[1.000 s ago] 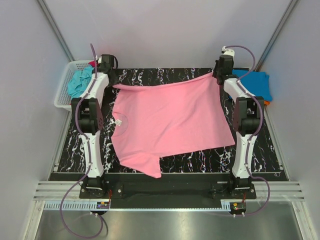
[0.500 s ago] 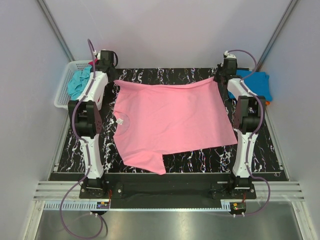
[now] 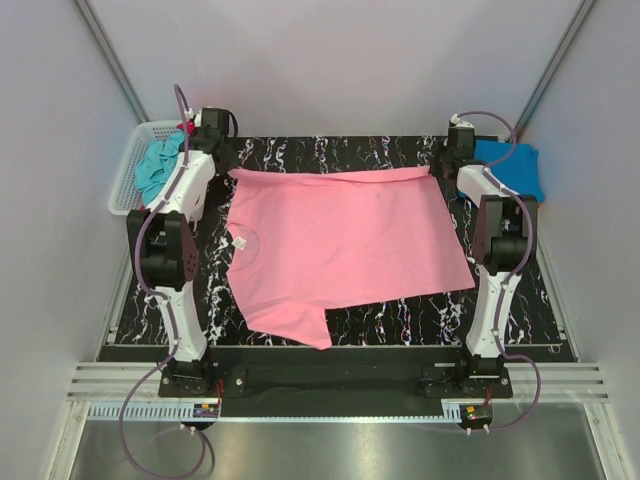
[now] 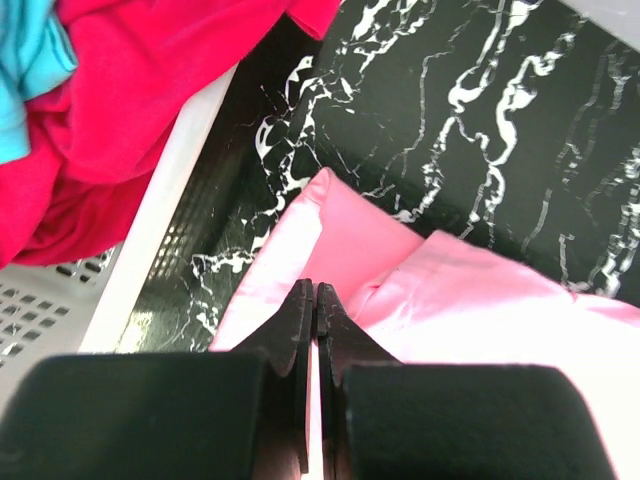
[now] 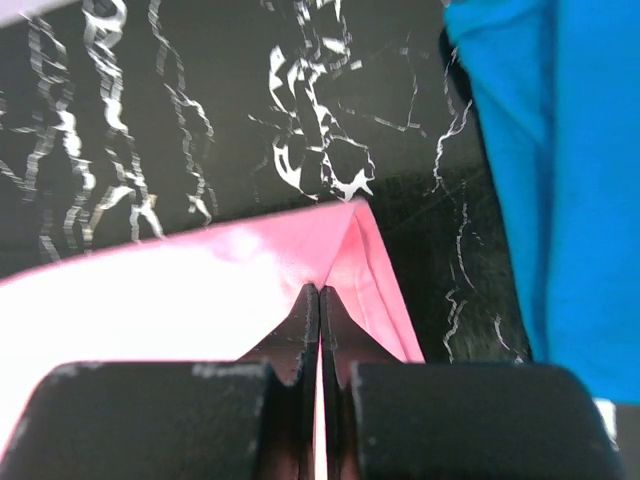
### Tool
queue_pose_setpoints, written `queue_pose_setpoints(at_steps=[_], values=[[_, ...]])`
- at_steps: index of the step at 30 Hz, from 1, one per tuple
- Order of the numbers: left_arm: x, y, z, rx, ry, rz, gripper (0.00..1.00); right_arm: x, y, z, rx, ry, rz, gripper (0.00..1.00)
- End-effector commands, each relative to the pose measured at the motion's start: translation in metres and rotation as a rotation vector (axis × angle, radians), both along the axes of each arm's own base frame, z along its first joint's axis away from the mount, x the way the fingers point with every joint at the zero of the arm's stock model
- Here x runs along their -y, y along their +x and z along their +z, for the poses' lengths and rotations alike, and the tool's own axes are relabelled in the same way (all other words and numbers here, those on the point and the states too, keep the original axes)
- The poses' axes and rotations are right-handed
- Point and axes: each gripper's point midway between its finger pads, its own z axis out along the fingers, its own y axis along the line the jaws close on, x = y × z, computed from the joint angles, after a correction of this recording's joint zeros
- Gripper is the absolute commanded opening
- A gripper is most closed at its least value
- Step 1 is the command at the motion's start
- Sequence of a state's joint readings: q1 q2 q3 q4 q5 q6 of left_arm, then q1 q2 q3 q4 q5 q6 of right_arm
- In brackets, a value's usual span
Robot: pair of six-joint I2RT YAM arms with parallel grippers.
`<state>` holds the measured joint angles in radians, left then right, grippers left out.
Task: Fold and stack the t-shirts
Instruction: Fold the tshirt
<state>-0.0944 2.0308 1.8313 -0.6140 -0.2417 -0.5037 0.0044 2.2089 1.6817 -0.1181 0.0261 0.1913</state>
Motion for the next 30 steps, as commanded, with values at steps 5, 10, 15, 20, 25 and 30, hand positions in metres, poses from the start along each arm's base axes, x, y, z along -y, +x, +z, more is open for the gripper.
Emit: queue_pose_setpoints(at_steps=[5, 10, 15, 20, 25, 30], values=[[-0.001, -0.019, 0.057, 0.122, 0.008, 0.018, 0.00, 0.003, -0.003, 0.100, 0.198, -0.007, -0.024, 0.00], [-0.003, -0.034, 0.056, 0.111, 0.014, 0.027, 0.00, 0.009, -0.023, 0.107, 0.193, -0.027, -0.046, 0.00], [-0.005, -0.050, 0.059, 0.112, 0.018, 0.037, 0.00, 0.015, -0.041, 0.113, 0.191, -0.054, -0.071, 0.00], [-0.008, -0.064, 0.058, 0.106, 0.023, 0.044, 0.00, 0.034, -0.056, 0.112, 0.176, -0.059, -0.116, 0.00], [-0.012, -0.080, 0.050, 0.083, 0.034, 0.060, 0.00, 0.037, -0.071, 0.105, 0.148, -0.058, -0.131, 0.00], [-0.011, -0.092, 0.039, 0.058, 0.023, 0.062, 0.00, 0.037, -0.083, 0.094, 0.118, -0.046, -0.128, 0.00]])
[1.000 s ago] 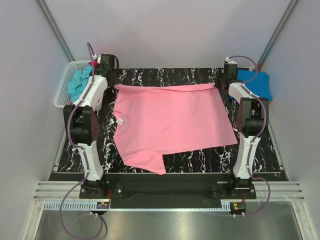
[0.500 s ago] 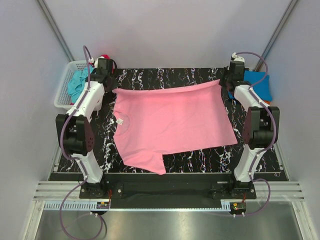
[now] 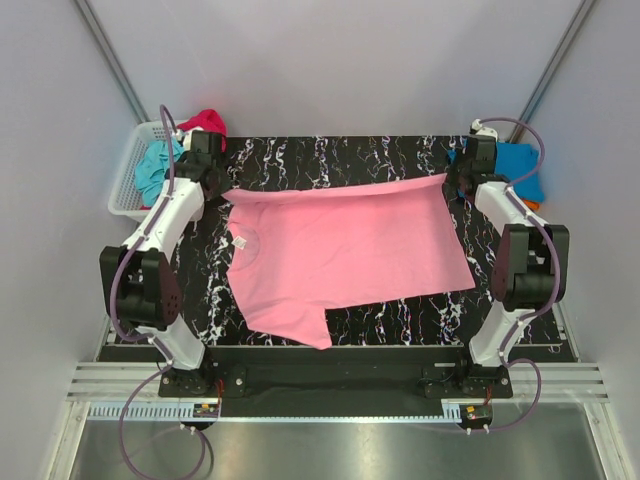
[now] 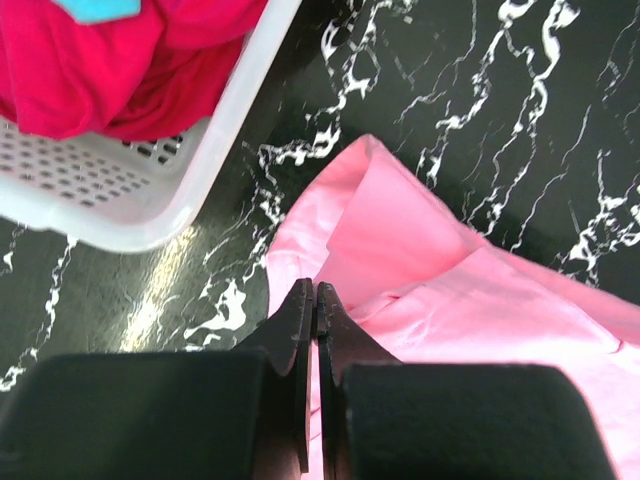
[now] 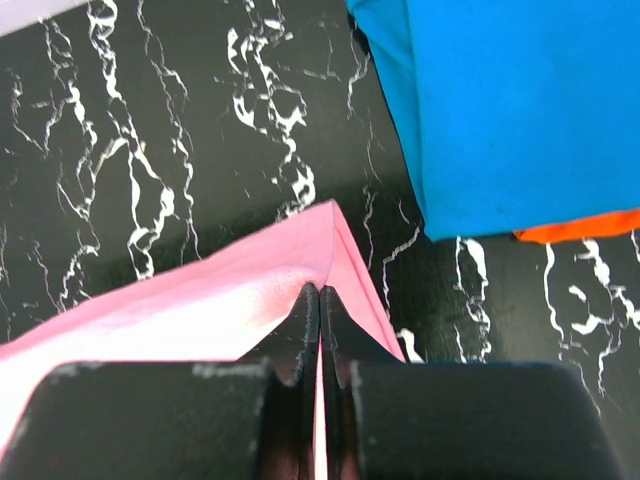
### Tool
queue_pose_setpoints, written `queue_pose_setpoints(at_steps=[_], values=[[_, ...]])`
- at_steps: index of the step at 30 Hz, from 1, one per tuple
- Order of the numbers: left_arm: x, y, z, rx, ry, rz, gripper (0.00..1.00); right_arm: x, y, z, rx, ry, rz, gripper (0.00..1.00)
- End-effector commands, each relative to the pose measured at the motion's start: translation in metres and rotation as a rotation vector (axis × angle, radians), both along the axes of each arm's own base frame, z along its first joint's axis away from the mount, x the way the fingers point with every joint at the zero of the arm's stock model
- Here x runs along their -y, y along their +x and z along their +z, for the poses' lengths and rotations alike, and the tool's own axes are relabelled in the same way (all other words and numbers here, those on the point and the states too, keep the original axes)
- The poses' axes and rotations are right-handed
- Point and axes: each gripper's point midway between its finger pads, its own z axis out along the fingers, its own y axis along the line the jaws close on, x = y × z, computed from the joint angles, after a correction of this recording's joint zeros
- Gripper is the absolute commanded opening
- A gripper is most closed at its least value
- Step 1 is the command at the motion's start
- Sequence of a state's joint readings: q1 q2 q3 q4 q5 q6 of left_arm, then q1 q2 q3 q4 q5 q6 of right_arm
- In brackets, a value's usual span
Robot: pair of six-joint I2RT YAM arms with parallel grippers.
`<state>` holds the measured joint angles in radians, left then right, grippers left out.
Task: Fold and stack the t-shirts
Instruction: Fold the tshirt
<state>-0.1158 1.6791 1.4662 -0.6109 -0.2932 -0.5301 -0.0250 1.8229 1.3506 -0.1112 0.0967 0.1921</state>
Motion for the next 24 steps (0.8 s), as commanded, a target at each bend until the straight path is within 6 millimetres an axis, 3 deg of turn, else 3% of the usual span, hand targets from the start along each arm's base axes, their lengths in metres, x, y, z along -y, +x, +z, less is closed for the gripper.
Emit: queue_pose_setpoints(at_steps=[1, 16, 24], values=[[-0.004, -0.003, 0.013, 0.054, -0.001, 0.034, 0.00, 0.007, -0.009, 0.020, 0.044, -0.001, -0.034, 0.00], [0.016, -0.030, -0.022, -0.020, -0.015, 0.035, 0.00, -0.001, -0.042, -0.035, -0.097, 0.035, -0.013, 0.00], [0.020, -0.043, -0.029, -0.032, -0.006, 0.036, 0.00, 0.005, -0.048, -0.049, -0.144, 0.021, -0.047, 0.00]])
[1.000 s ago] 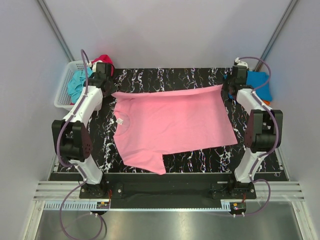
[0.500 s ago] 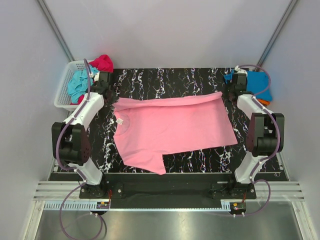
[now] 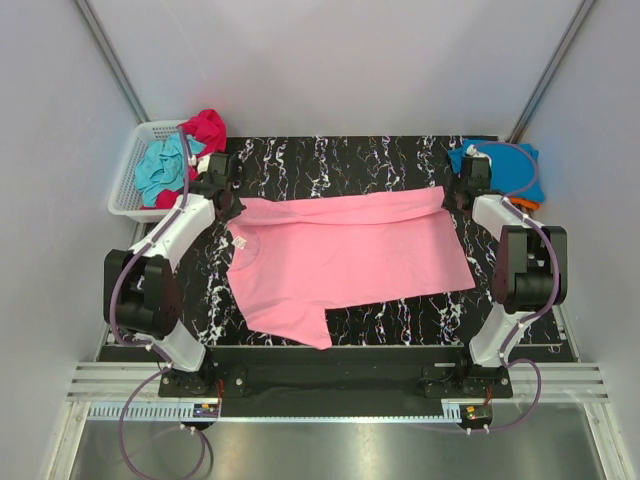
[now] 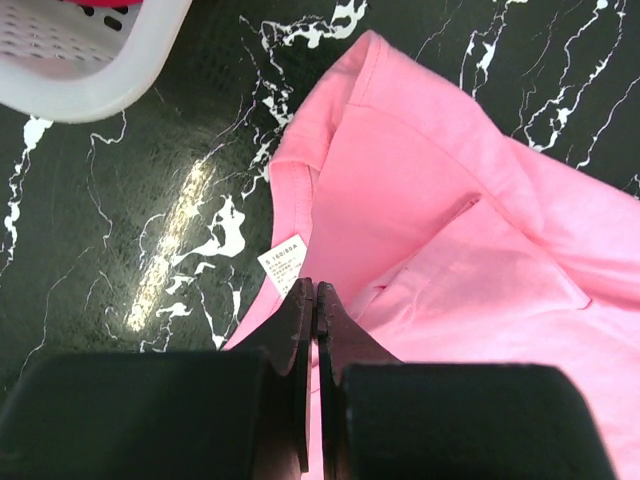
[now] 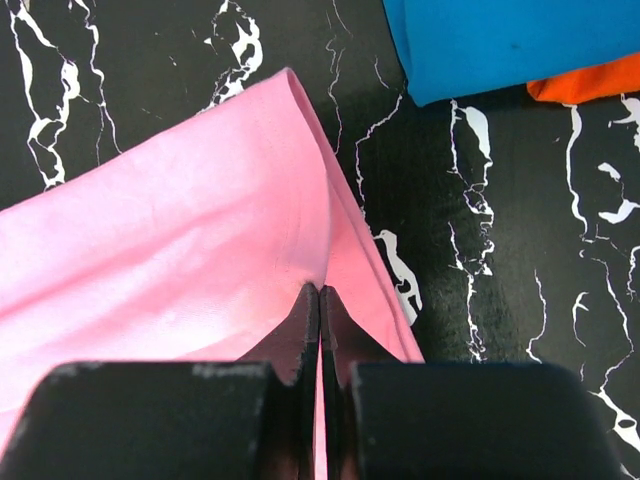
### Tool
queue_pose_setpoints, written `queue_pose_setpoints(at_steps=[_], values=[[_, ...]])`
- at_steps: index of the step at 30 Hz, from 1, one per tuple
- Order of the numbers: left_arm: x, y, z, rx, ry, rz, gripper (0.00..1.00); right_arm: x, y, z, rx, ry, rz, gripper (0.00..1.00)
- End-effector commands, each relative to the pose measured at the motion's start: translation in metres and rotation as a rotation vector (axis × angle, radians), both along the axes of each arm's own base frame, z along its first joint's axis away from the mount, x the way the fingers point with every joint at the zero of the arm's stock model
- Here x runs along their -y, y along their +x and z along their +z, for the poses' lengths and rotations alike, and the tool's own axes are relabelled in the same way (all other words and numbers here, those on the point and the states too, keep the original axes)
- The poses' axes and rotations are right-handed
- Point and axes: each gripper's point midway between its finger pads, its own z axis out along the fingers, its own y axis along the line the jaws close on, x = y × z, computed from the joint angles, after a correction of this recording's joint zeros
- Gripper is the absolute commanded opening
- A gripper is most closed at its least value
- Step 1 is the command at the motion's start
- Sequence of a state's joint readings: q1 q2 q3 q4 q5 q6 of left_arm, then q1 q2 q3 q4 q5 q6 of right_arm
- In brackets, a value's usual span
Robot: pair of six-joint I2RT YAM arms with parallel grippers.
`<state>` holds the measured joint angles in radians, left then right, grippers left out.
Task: Fold and stack the t-shirts
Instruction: Fold the tshirt
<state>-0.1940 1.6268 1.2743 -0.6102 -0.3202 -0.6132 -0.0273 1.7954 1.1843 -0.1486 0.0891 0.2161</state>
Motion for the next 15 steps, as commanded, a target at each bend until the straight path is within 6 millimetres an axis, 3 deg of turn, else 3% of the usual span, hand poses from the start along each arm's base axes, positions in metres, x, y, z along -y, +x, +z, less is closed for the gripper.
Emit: queue_pose_setpoints(at_steps=[1, 3, 5, 8, 15], values=[[-0.003, 0.002, 0.021, 0.084, 0.006, 0.036, 0.00, 0.008, 0.001, 0.011, 0.022, -0.011, -0.045, 0.00], [-0.003, -0.003, 0.020, 0.083, 0.010, 0.038, 0.00, 0.008, -0.002, 0.006, 0.009, -0.008, -0.048, 0.01], [-0.003, -0.008, 0.016, 0.075, 0.011, 0.040, 0.00, 0.009, -0.004, 0.003, -0.002, -0.005, -0.059, 0.13], [-0.001, -0.016, 0.008, 0.055, 0.008, 0.041, 0.00, 0.008, -0.008, 0.005, -0.012, 0.005, -0.073, 0.22], [0.007, -0.037, -0.014, 0.007, 0.008, 0.039, 0.00, 0.010, -0.018, 0.022, 0.010, 0.019, -0.108, 0.25]])
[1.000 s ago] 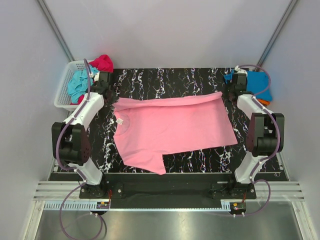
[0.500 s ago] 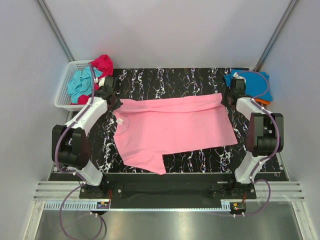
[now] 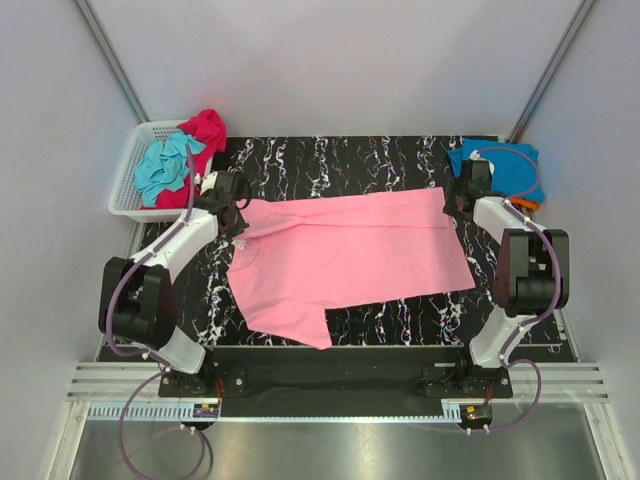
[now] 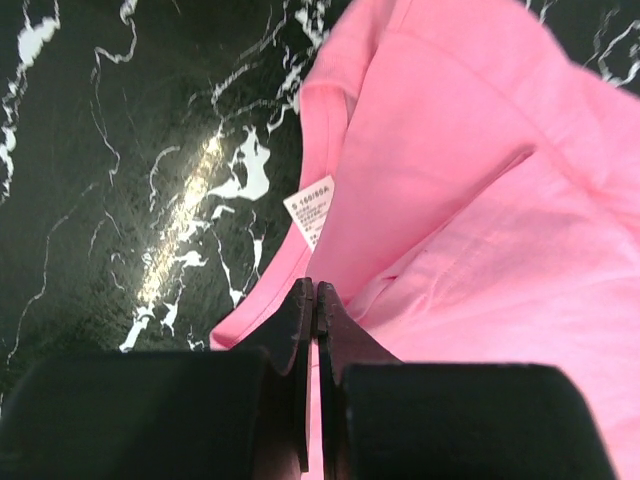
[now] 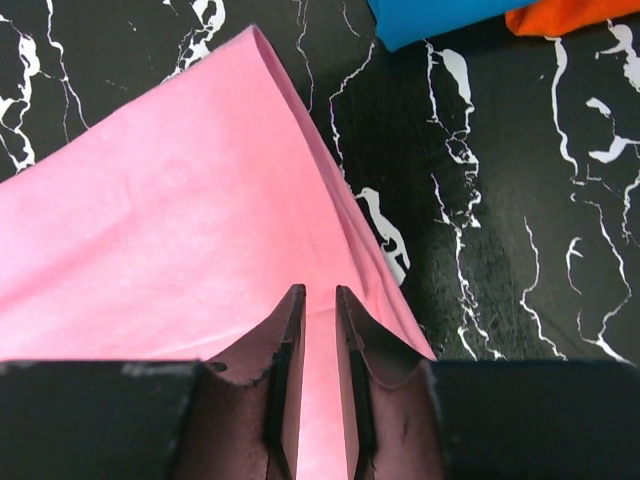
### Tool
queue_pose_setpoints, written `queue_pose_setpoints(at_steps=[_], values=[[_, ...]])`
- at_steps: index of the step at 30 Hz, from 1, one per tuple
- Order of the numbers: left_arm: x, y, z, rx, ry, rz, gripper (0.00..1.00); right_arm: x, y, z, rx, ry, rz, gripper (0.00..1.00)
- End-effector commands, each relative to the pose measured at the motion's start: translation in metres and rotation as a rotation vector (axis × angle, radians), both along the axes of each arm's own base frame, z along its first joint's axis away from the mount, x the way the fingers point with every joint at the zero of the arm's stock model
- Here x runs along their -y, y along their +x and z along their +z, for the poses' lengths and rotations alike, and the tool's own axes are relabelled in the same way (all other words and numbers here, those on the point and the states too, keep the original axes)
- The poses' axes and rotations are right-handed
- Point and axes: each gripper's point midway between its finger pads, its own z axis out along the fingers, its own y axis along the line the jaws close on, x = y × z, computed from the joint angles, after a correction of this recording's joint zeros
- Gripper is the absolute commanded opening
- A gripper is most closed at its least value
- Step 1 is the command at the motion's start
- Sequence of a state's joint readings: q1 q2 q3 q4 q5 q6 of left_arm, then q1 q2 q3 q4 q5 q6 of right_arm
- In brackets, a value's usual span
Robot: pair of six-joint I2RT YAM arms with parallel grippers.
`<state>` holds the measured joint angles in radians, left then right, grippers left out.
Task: Fold and stack the t-shirts
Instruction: Fold the tshirt
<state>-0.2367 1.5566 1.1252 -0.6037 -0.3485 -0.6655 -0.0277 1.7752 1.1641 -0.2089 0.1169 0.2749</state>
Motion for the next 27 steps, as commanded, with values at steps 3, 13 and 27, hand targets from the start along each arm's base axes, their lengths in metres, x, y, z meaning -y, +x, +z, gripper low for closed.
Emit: queue_pose_setpoints(at_steps=[3, 13, 27], values=[[0.006, -0.008, 0.004, 0.046, 0.001, 0.026, 0.00, 0.002, -0.002, 0.031, 0.060, 0.014, -0.026, 0.25], [-0.001, -0.059, -0.026, 0.009, 0.039, 0.127, 0.00, -0.016, -0.016, 0.022, 0.034, 0.100, 0.016, 0.25], [0.019, -0.069, -0.034, -0.012, -0.006, 0.064, 0.45, -0.082, -0.028, 0.032, 0.042, 0.212, 0.194, 0.24]])
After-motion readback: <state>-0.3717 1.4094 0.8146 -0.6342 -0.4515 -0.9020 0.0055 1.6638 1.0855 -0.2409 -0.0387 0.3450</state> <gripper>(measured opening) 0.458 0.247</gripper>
